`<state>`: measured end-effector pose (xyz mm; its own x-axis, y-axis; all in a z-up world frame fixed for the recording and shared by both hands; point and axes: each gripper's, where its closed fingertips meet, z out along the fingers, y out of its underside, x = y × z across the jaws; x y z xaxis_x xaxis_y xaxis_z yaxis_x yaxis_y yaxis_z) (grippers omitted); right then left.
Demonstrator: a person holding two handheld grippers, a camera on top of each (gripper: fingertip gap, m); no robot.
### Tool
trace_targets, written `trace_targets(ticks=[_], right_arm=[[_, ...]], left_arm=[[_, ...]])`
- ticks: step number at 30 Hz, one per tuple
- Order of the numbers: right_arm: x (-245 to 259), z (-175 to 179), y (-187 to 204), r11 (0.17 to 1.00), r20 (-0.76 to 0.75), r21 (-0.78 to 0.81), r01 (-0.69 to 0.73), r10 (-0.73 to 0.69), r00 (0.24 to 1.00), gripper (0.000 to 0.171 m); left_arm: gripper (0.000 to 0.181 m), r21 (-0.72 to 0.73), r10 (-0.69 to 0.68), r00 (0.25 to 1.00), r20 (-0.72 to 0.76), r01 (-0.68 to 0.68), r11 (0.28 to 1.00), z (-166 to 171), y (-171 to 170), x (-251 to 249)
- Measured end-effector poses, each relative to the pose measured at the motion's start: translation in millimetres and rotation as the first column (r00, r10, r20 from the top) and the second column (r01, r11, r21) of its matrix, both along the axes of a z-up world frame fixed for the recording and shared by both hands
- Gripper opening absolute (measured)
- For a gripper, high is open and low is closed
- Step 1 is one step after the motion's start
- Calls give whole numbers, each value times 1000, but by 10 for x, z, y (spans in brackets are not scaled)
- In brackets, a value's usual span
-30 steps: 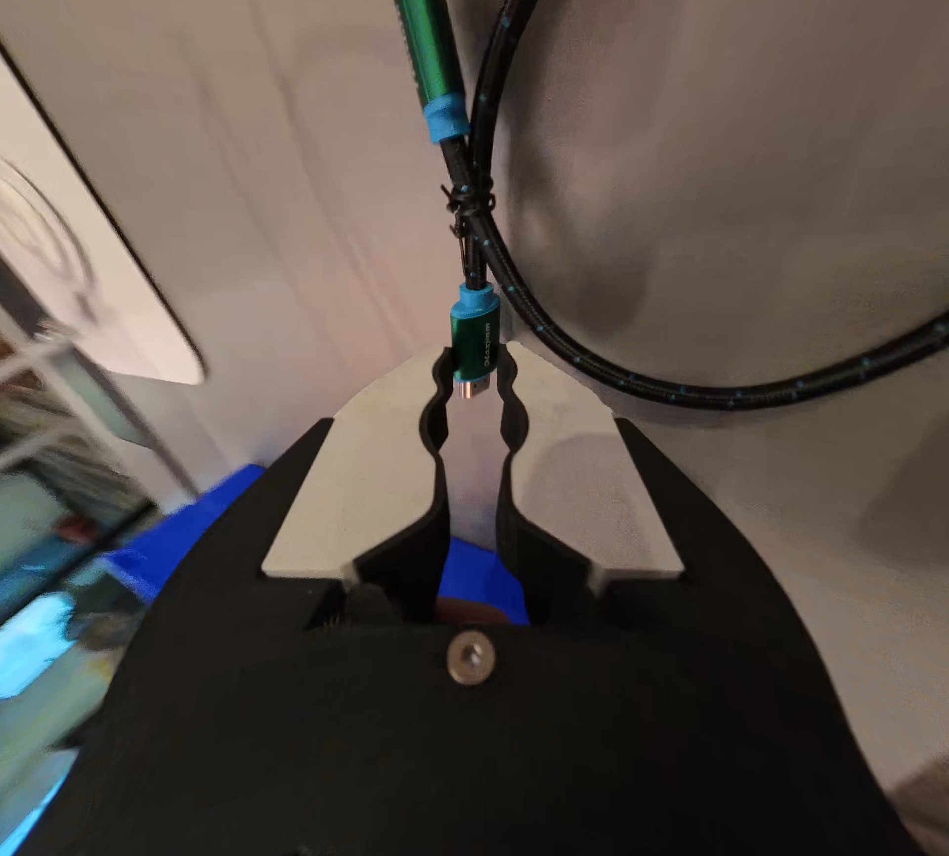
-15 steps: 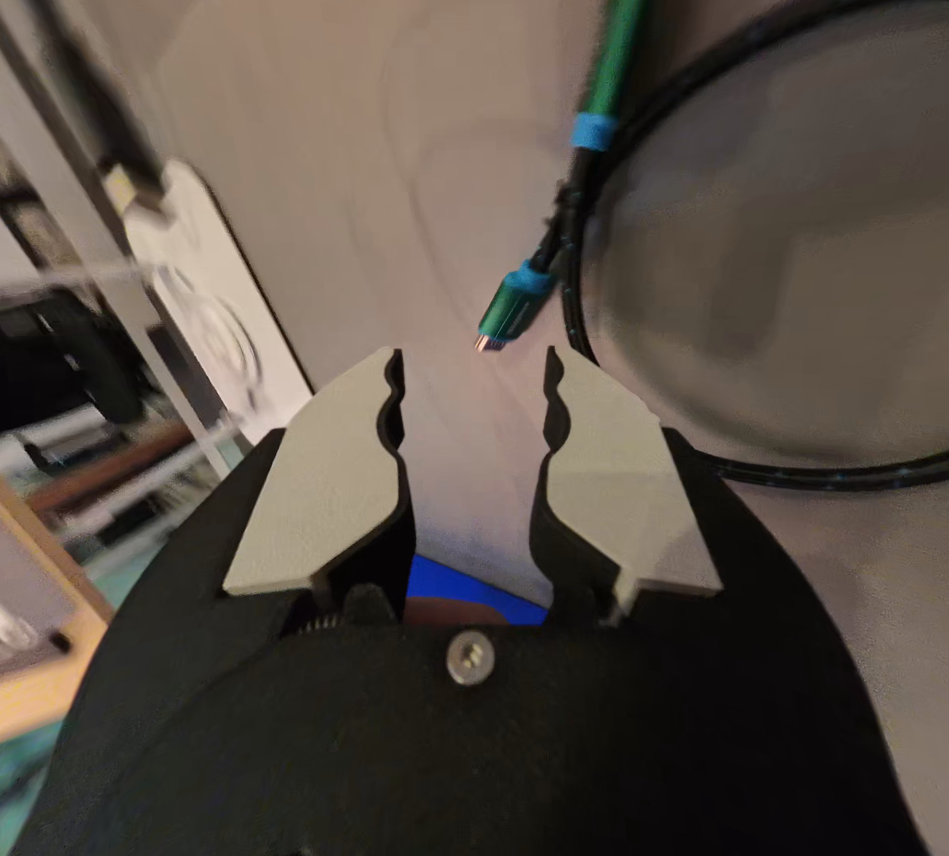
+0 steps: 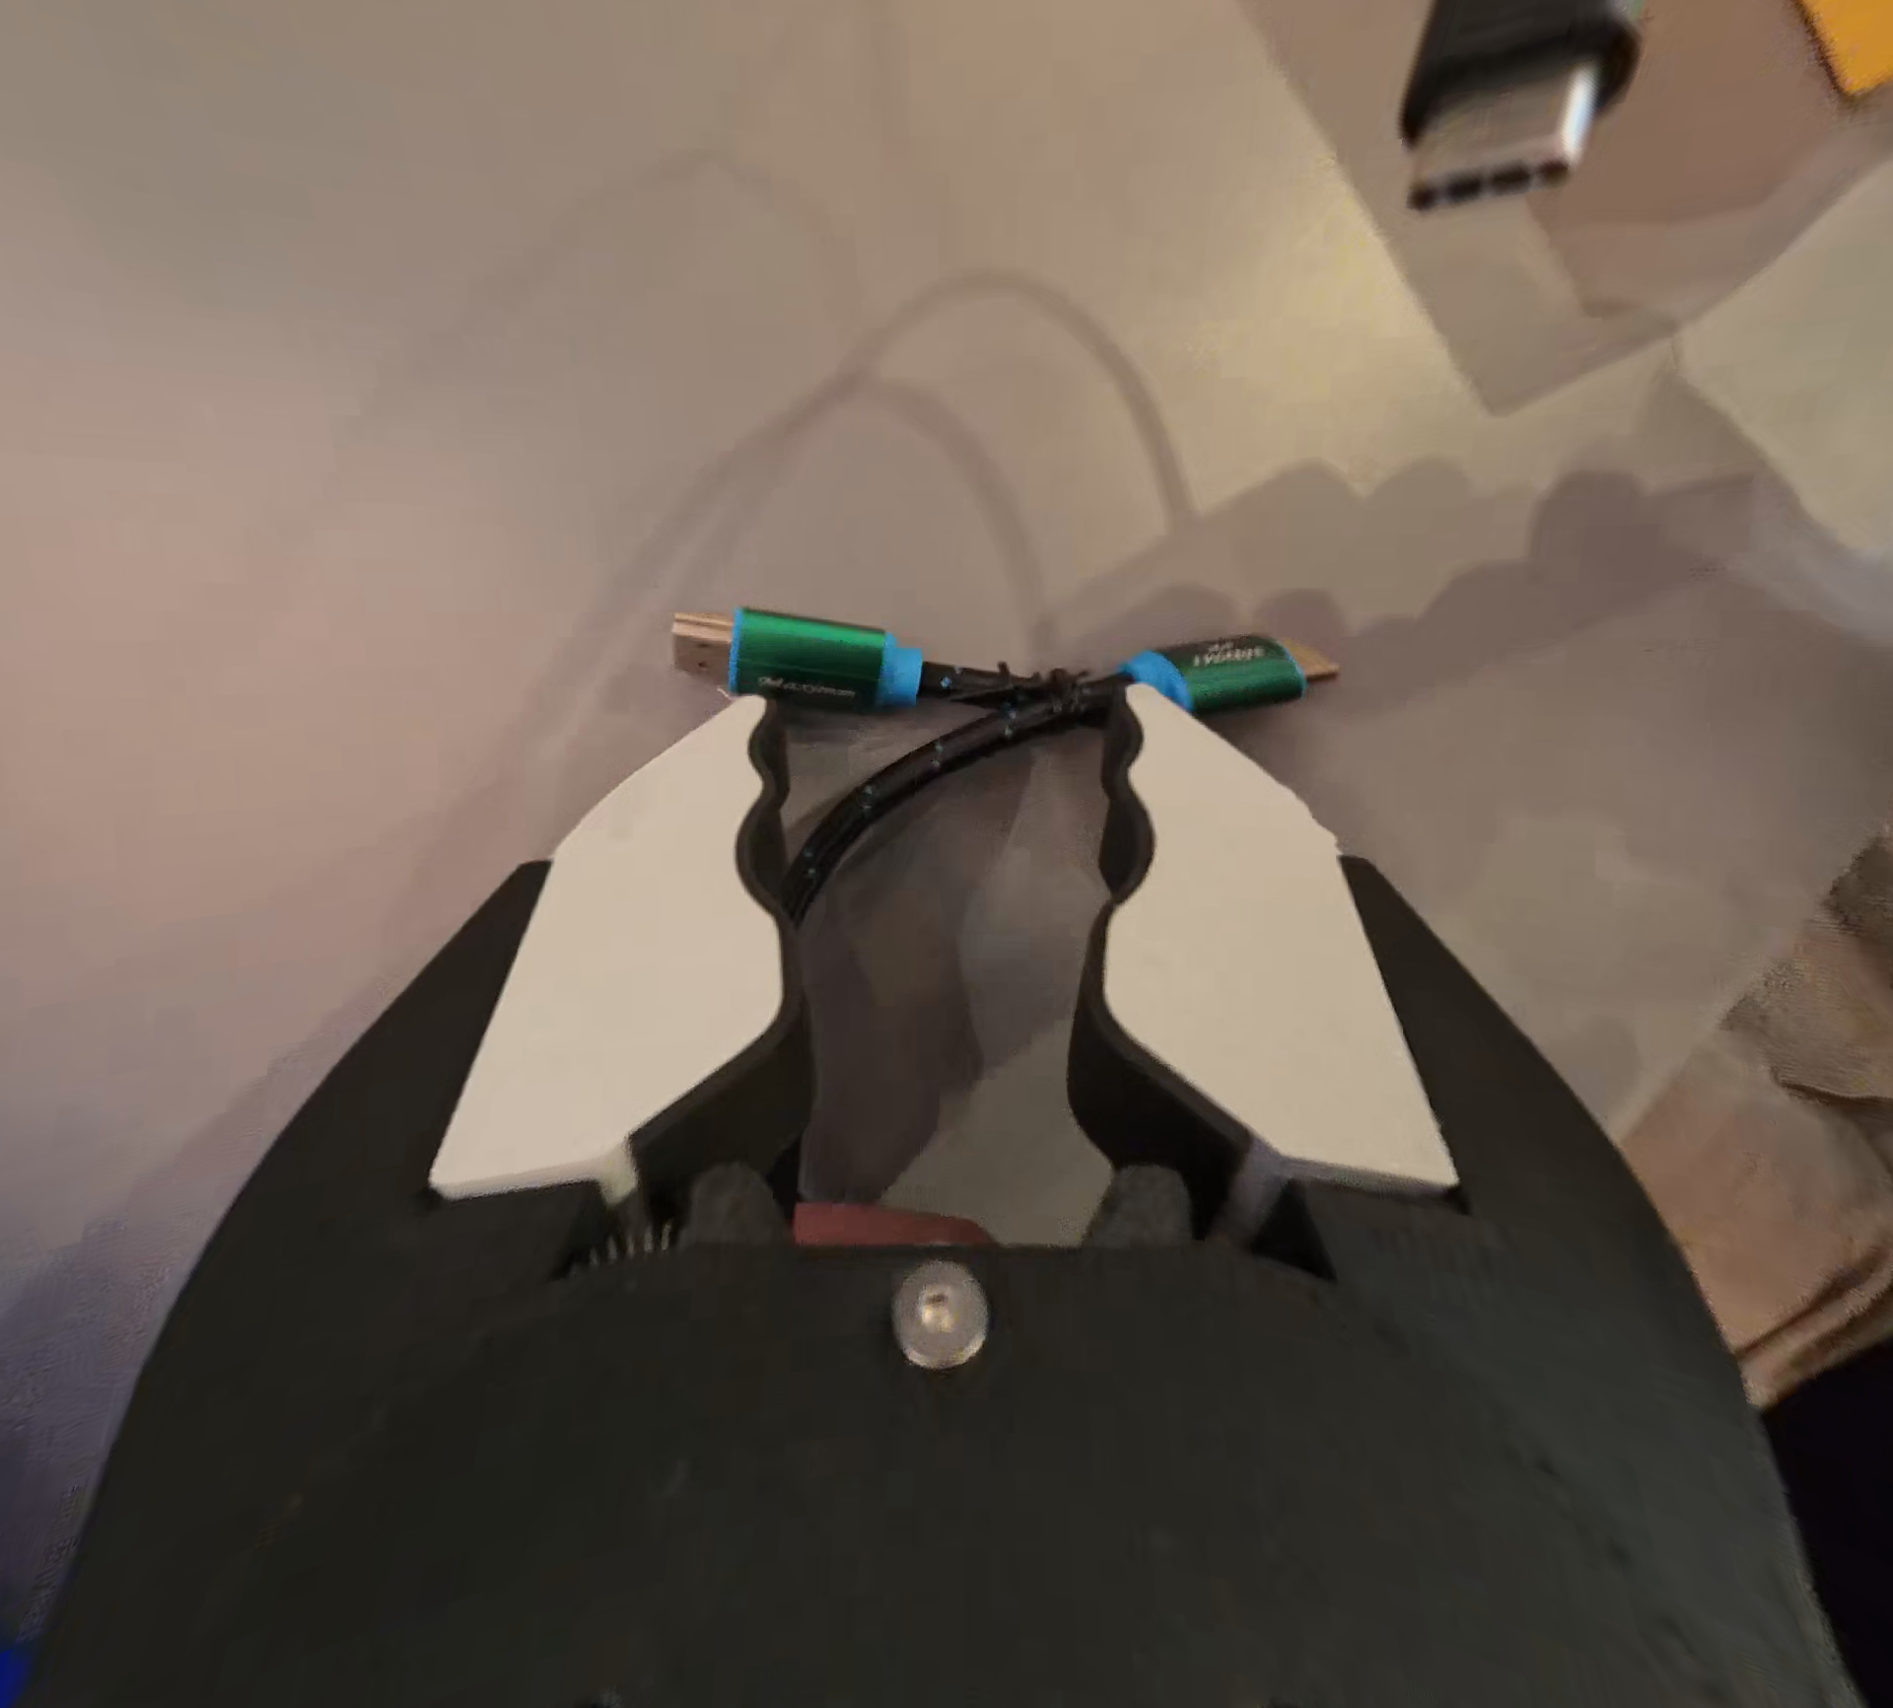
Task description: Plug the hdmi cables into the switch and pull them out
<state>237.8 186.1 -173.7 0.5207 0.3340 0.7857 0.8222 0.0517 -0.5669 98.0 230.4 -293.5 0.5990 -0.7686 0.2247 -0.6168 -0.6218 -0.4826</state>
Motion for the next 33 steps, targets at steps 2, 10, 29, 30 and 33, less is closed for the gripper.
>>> trace_targets(ticks=[2,10,29,30,33], right_arm=[[2,18,-5,1000,-3,4,1,-1,1000,13],[55,52,-20,1000,-18,7,13,-13,1000,13],[96,82,-61,1000,-44,18,23,-22,999,15],[97,83,-65,1000,-46,17,24,-23,999,15],[102,81,-67,1000,-47,17,26,-25,999,14]], left_arm=[[58,-4,7,1000,2,-7,1000,-23,27,91],[17,90,-308,939,-152,323,942,38,103,328],[82,-2,40,998,56,-40,999,27,134,382],[77,6,66,997,49,-66,998,-2,200,380],[58,104,79,996,-47,-73,992,-54,358,312]])
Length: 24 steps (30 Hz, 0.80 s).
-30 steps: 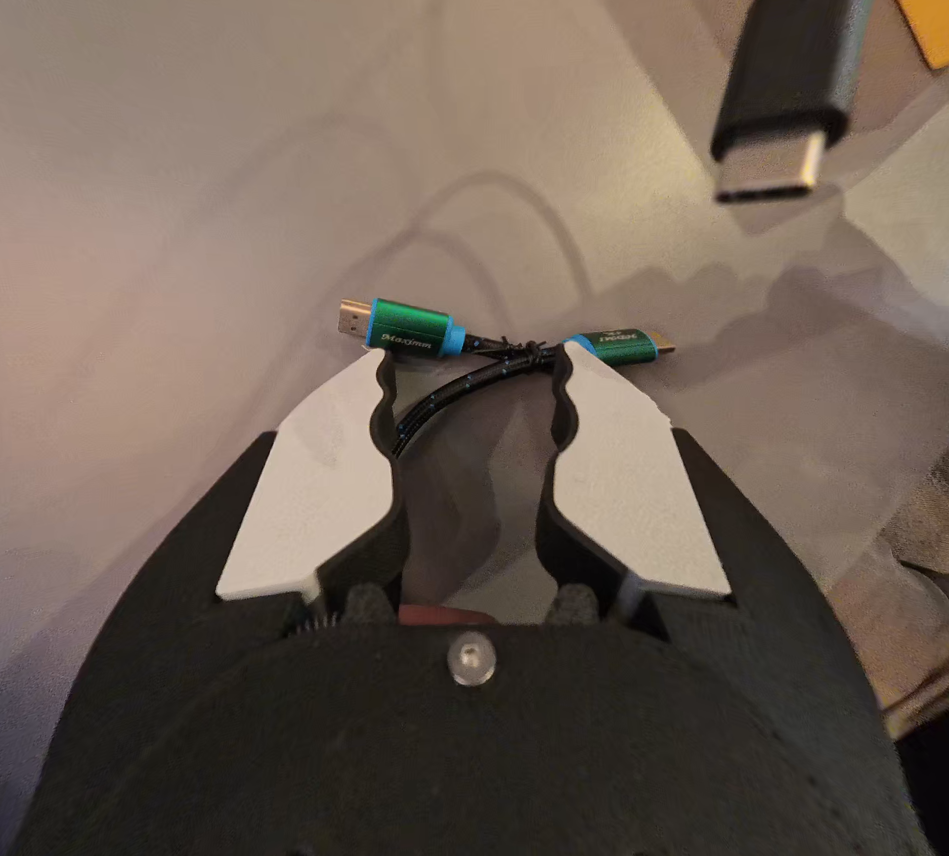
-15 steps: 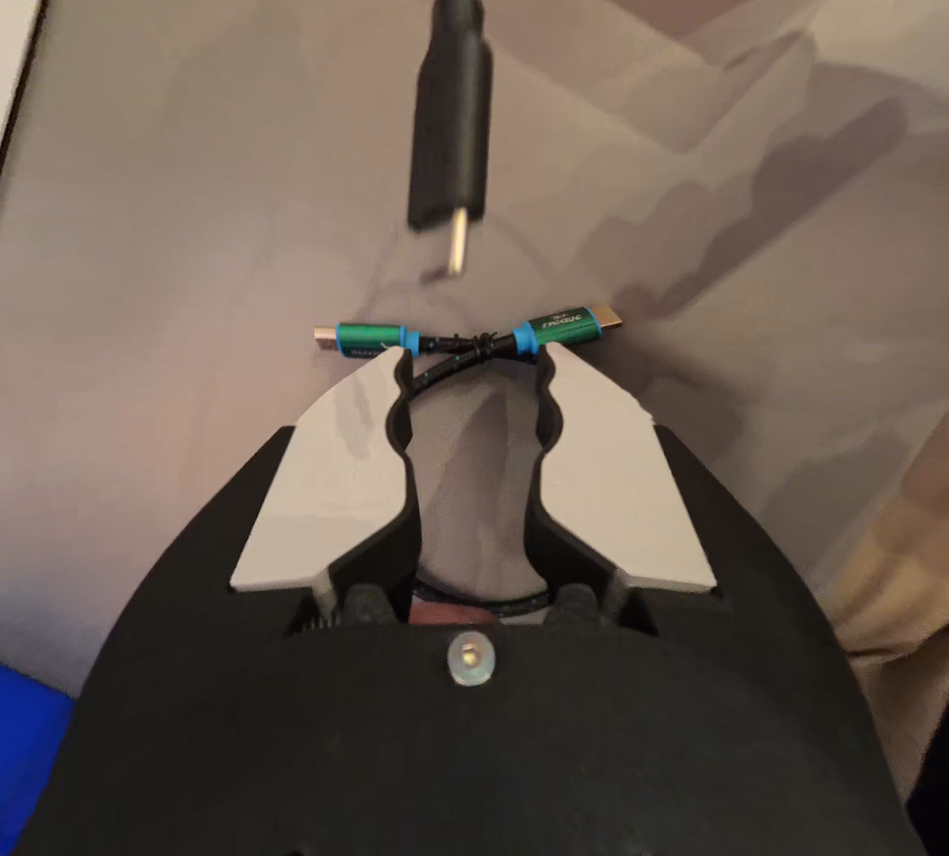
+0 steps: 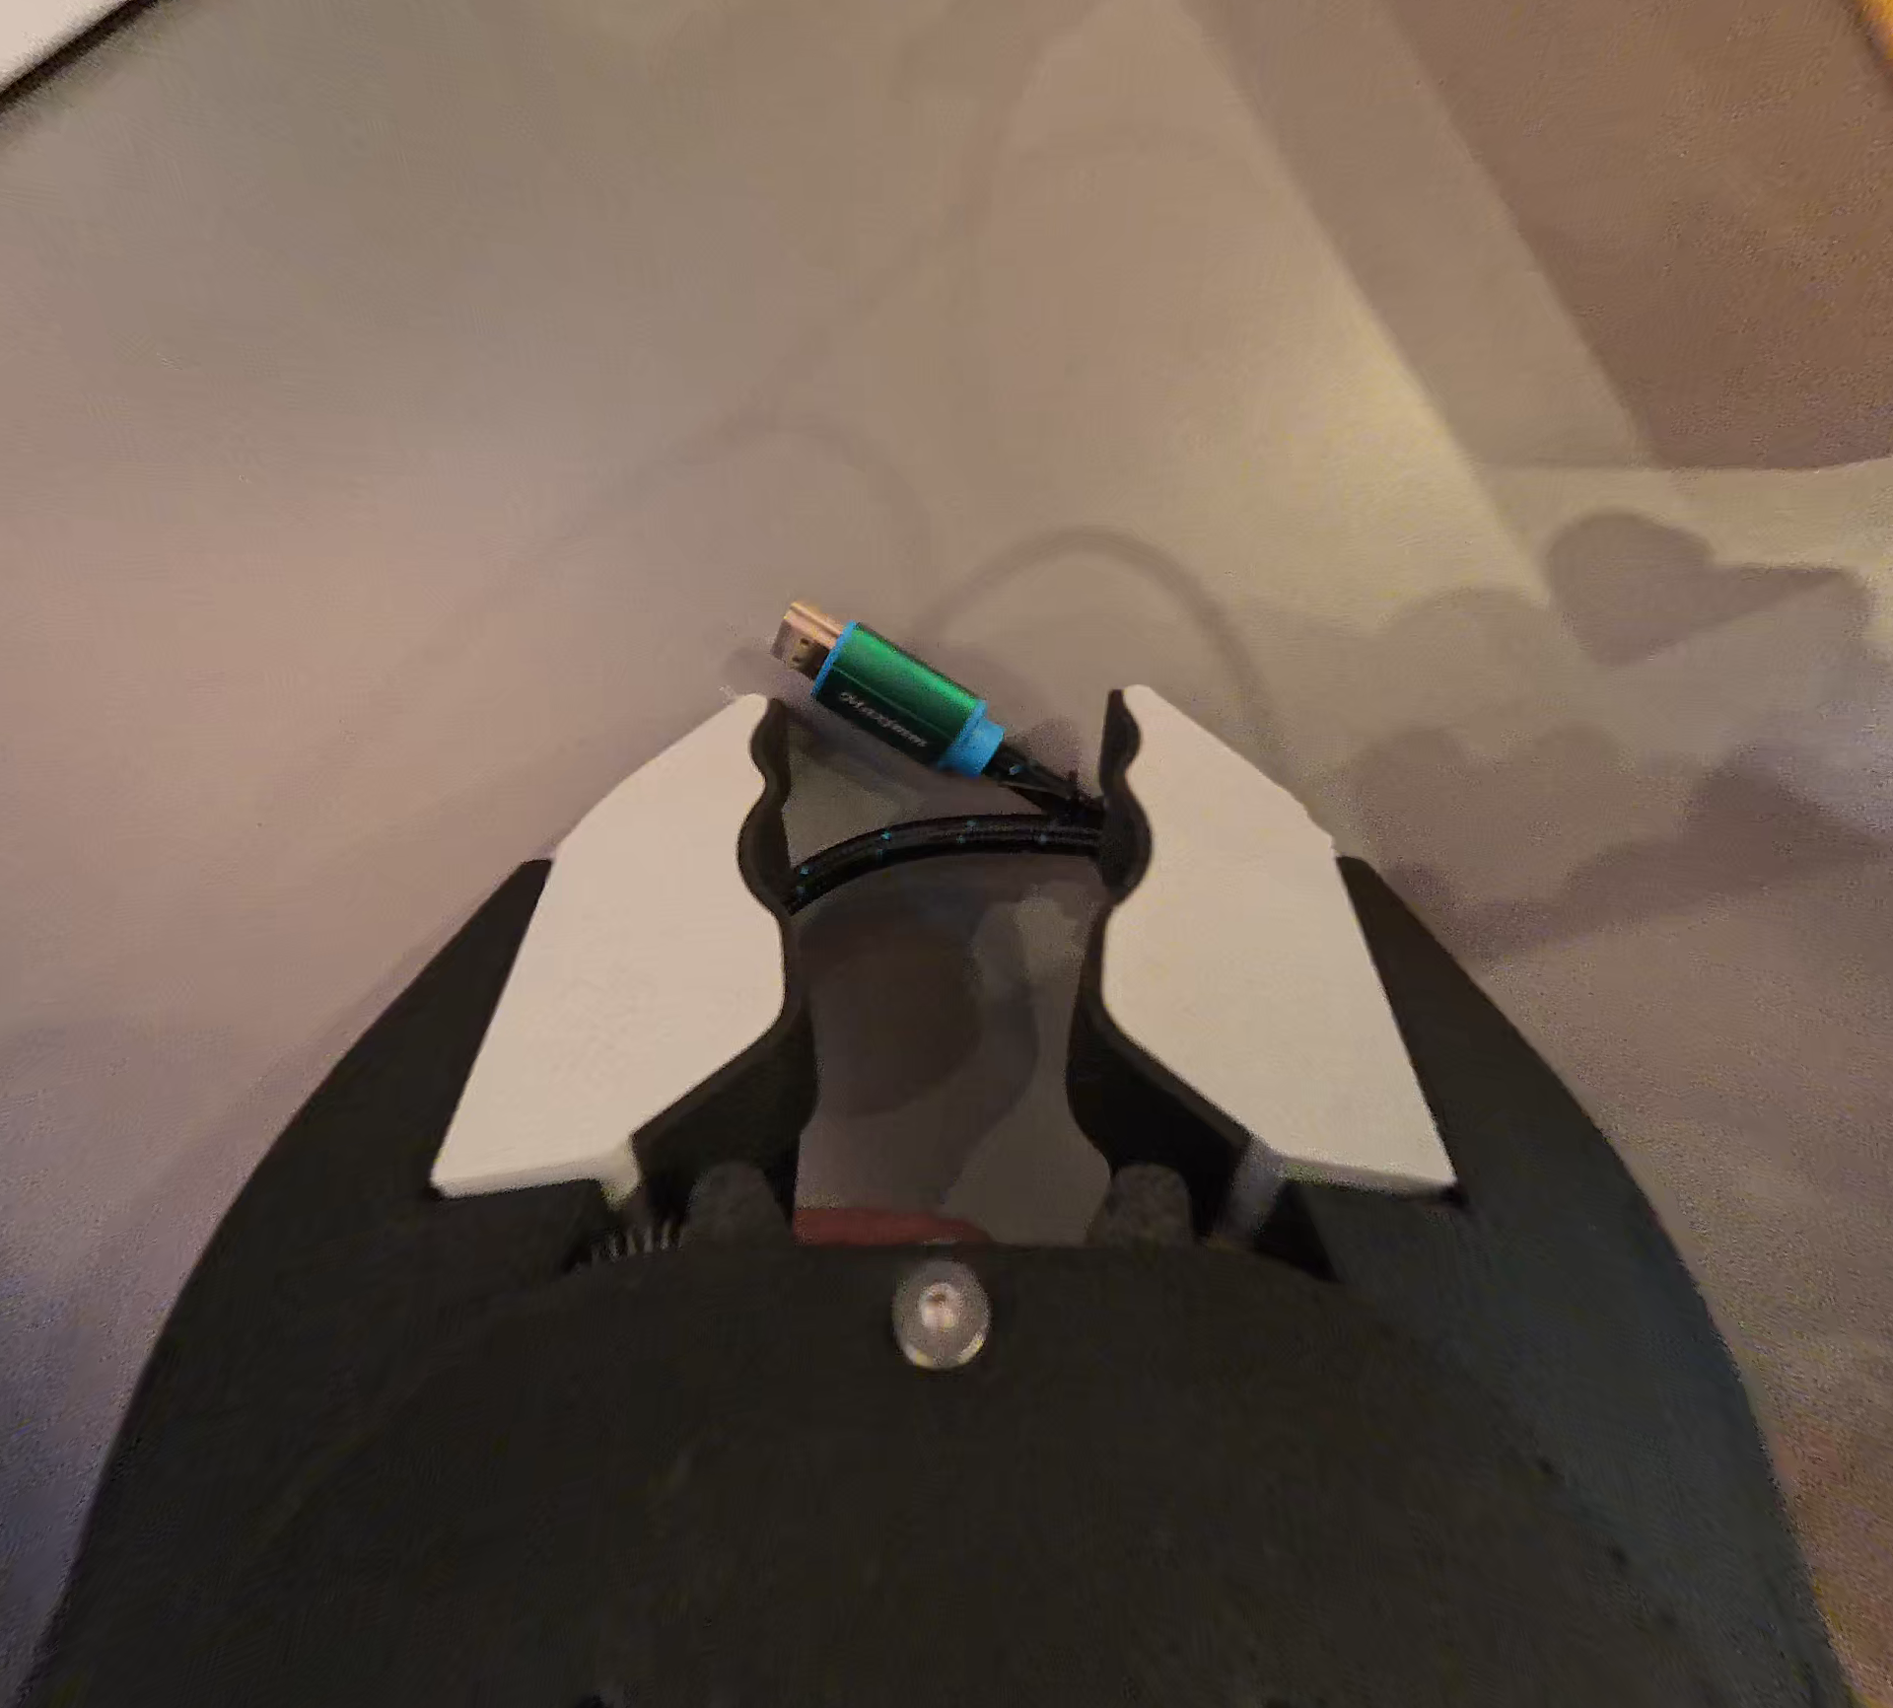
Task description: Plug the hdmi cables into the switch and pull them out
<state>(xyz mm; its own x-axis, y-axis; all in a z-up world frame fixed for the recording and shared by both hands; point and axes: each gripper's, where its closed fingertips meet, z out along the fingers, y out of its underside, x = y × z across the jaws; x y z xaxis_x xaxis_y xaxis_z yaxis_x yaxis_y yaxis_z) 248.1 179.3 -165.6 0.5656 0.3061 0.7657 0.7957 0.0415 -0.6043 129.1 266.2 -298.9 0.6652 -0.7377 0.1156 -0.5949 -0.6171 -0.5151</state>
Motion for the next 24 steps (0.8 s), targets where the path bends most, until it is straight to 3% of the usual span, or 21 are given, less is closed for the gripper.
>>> trace_targets(ticks=[2,6,11,13,16,18,21,24], right_arm=[[-10,-3,2,1000,-3,0,-2,2,1000,14],[-22,5,16,1000,-7,3,-3,3,1000,14],[43,13,16,1000,-16,-4,17,-17,1000,14],[72,8,11,1000,-17,-6,23,-23,1000,14],[94,-25,6,1000,-15,-16,26,-27,1000,14],[93,-40,5,999,-13,-20,27,-27,1000,14],[76,-56,9,999,-18,-22,26,-26,999,13],[55,-65,19,999,-19,-22,25,-26,999,13]], left_arm=[[43,71,-23,995,-92,30,997,-31,55,-36],[35,100,-126,982,-144,141,985,-23,24,65],[35,127,-344,899,-271,388,913,4,-64,97],[33,156,-535,783,-318,600,785,16,-227,137],[34,134,-681,620,-390,769,625,24,-440,68],[33,126,-657,619,-430,762,635,43,-438,-1],[49,79,-581,700,-415,663,744,28,-481,-76],[38,102,-439,811,-387,511,854,20,-462,-83]])
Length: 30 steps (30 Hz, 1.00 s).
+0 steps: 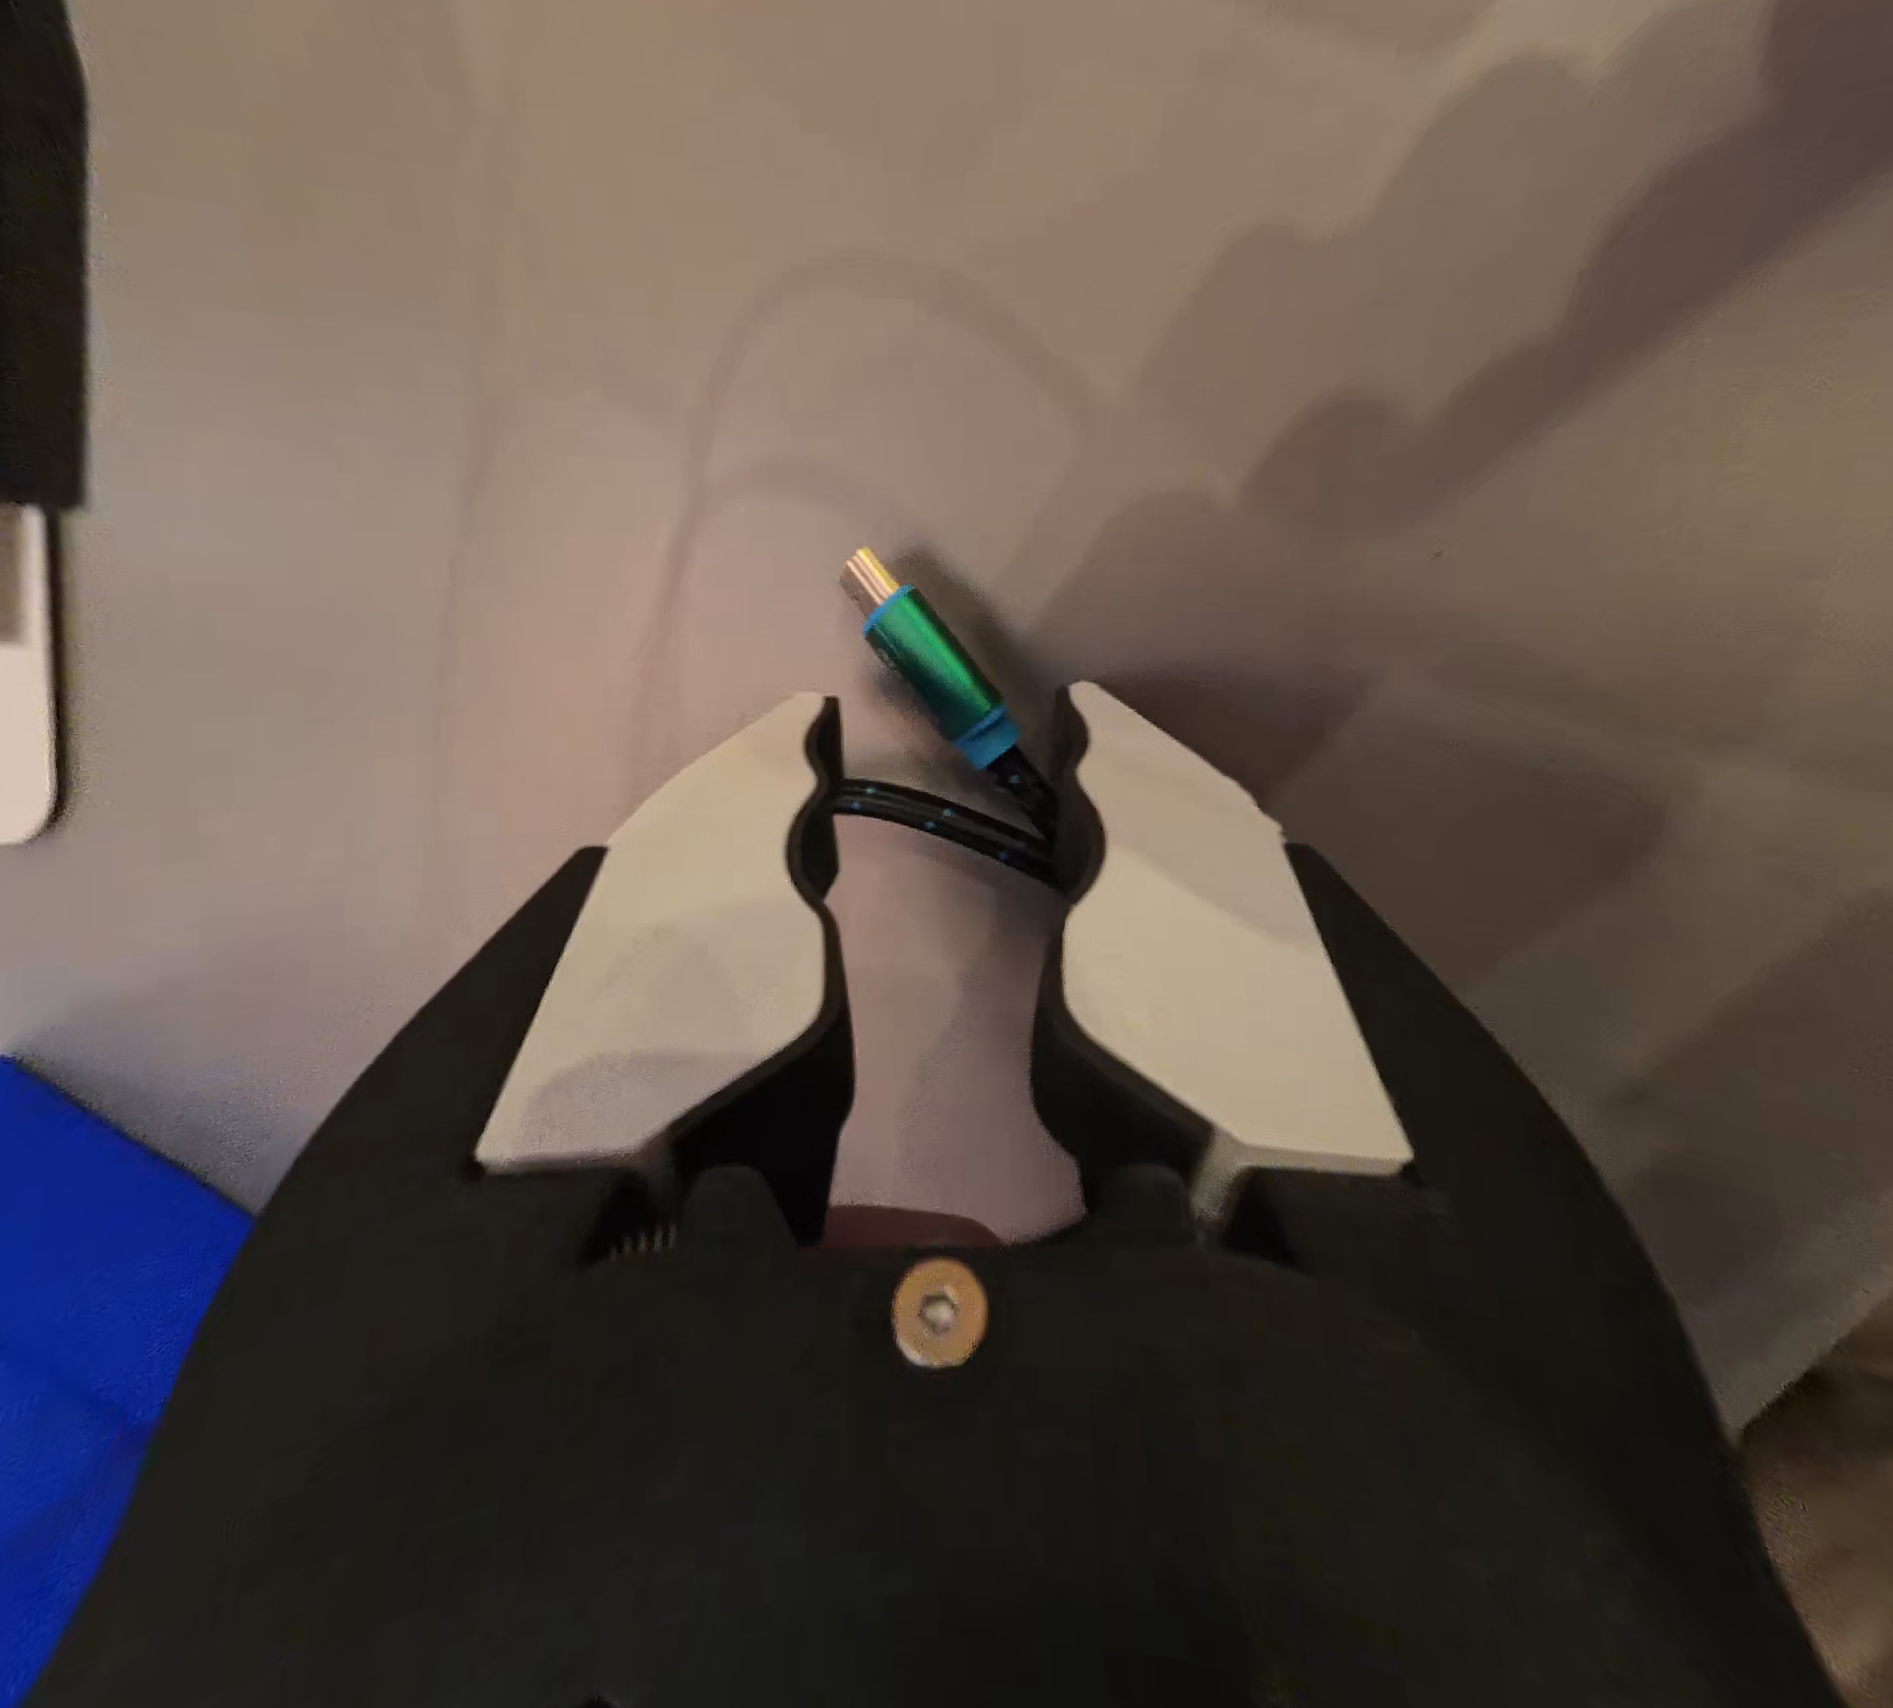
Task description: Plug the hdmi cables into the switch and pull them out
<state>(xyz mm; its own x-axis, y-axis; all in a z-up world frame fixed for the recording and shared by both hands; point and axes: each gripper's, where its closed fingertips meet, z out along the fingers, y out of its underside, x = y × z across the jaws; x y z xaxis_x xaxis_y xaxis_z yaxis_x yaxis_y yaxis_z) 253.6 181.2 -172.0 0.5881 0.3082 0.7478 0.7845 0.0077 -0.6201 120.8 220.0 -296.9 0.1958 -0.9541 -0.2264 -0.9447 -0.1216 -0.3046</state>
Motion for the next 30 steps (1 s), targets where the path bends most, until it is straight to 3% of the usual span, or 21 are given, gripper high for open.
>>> trace_targets(ticks=[3,6,12,16,20,30], right_arm=[[-14,5,0,1000,-1,1,-2,2,1000,13],[-12,1,-2,1000,-3,-3,-1,1,1000,13],[-15,-48,-12,1000,-1,-16,-8,8,1000,13],[-47,-73,-5,999,29,-22,-23,24,999,12],[-110,-81,24,999,95,-19,-39,41,995,13],[-470,-136,96,992,271,-39,-120,127,954,13]], left_arm=[[19,19,108,993,43,-109,994,-18,17,-1],[15,38,125,989,79,-129,991,-22,26,17],[13,244,-86,995,58,69,967,48,5,20],[12,460,-237,970,58,185,868,380,-1,54],[11,576,-363,931,48,271,771,732,-72,68],[11,664,-412,907,-86,361,655,1052,-138,-89]])
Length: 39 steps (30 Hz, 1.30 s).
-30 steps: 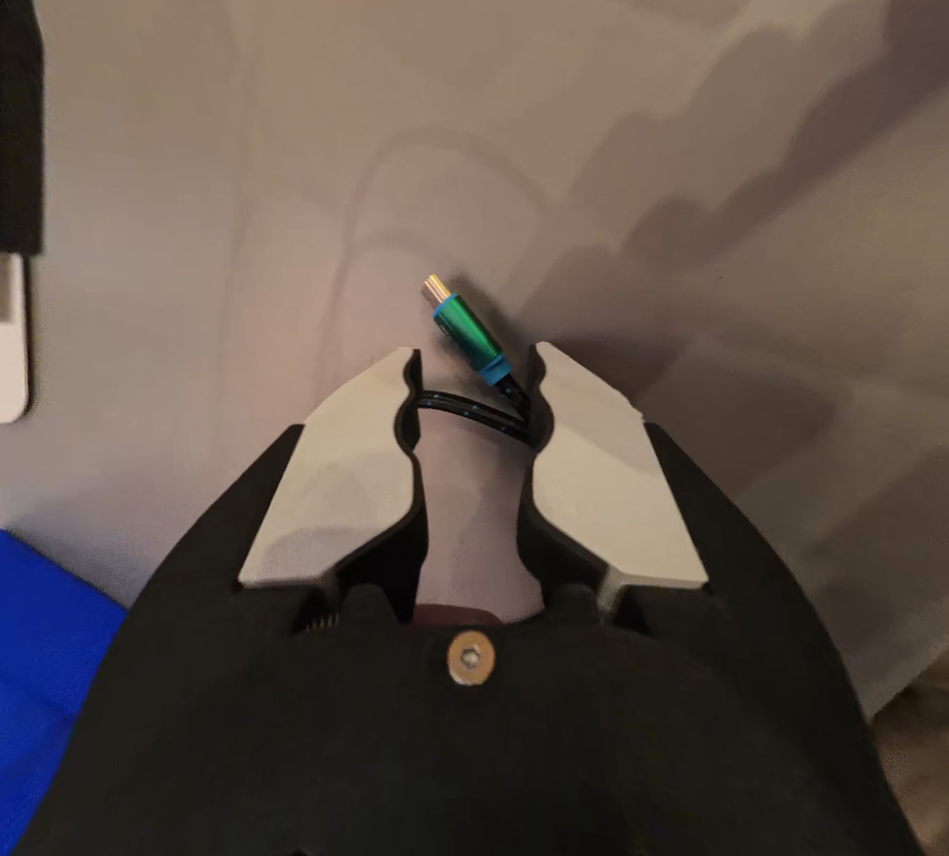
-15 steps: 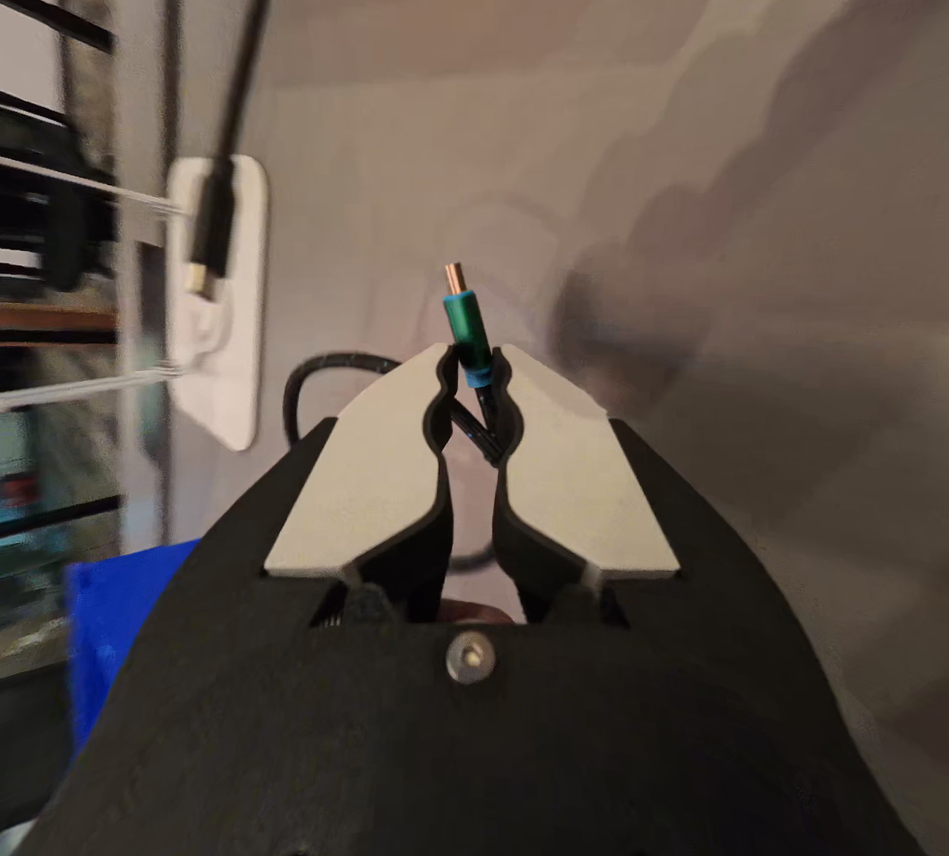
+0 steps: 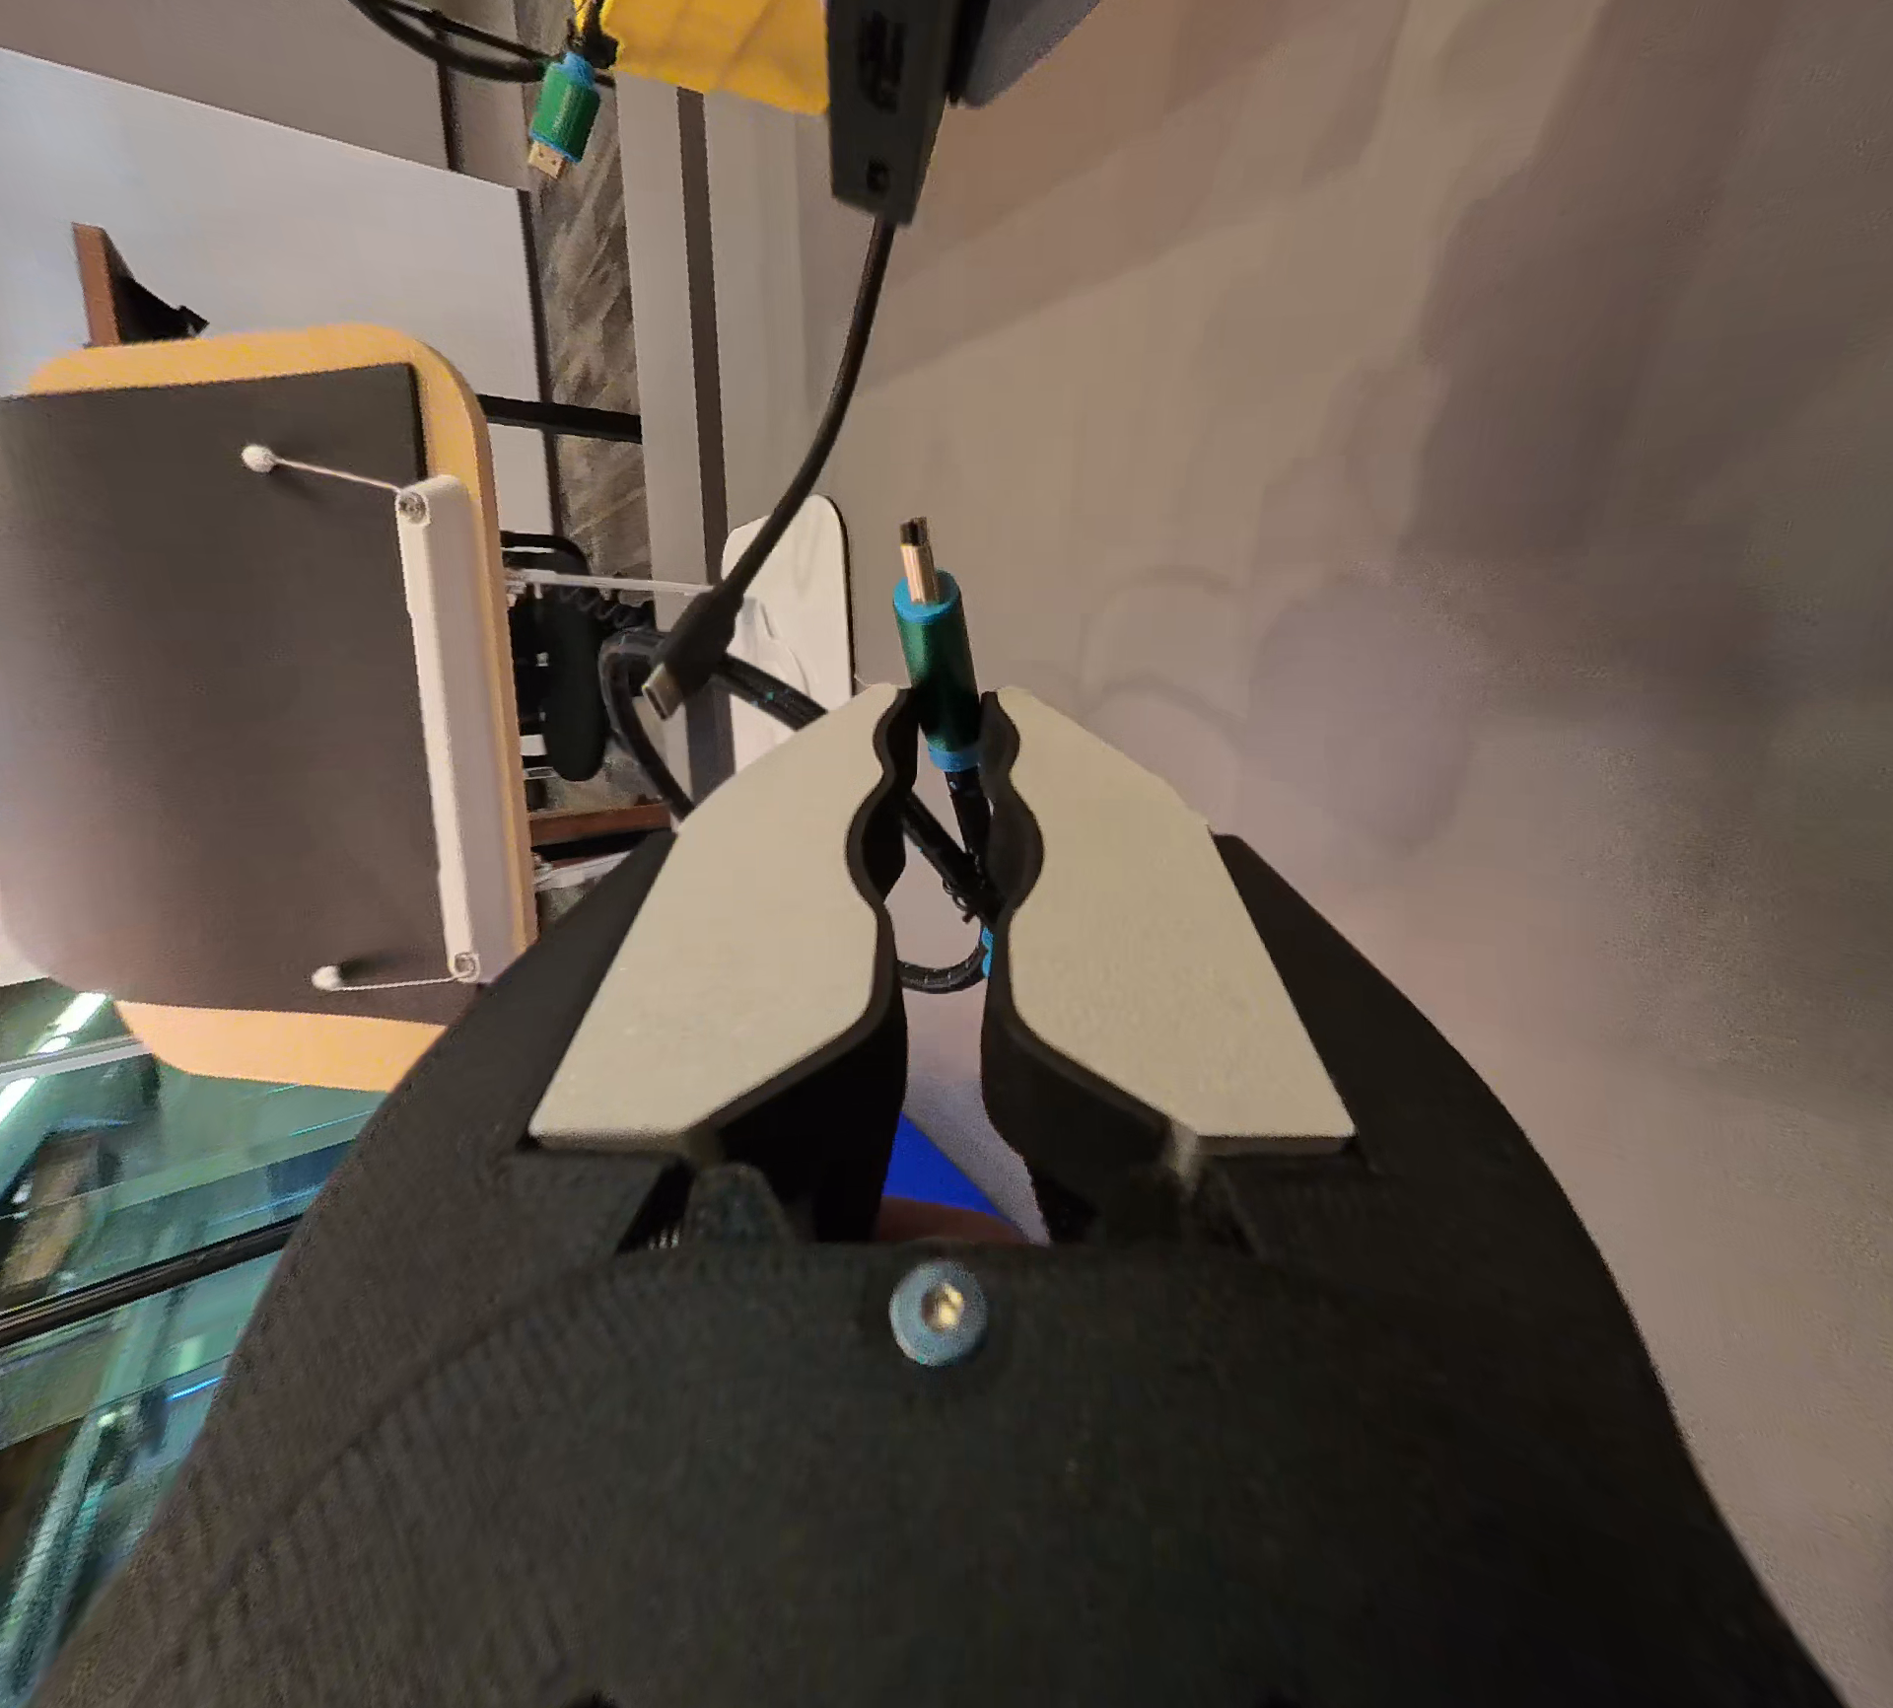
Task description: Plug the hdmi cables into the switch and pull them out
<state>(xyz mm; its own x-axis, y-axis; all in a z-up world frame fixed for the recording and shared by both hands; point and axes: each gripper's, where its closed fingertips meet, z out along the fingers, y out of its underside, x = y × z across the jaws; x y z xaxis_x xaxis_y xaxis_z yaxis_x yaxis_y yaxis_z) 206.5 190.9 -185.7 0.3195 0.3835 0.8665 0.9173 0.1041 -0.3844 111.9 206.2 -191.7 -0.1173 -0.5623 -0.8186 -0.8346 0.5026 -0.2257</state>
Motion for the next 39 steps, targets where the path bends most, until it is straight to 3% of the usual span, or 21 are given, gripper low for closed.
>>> trace_targets(ticks=[11,20,39], right_arm=[[-294,-77,84,998,77,-35,-56,58,995,13],[-416,-94,121,991,58,-89,-97,102,993,13],[-378,-118,181,983,94,-167,-77,93,991,12]], left_arm=[[11,72,4,1000,-12,-3,997,56,-71,23],[11,33,-39,999,-19,40,999,70,-77,14],[11,47,-76,996,-55,79,996,85,-66,62]])
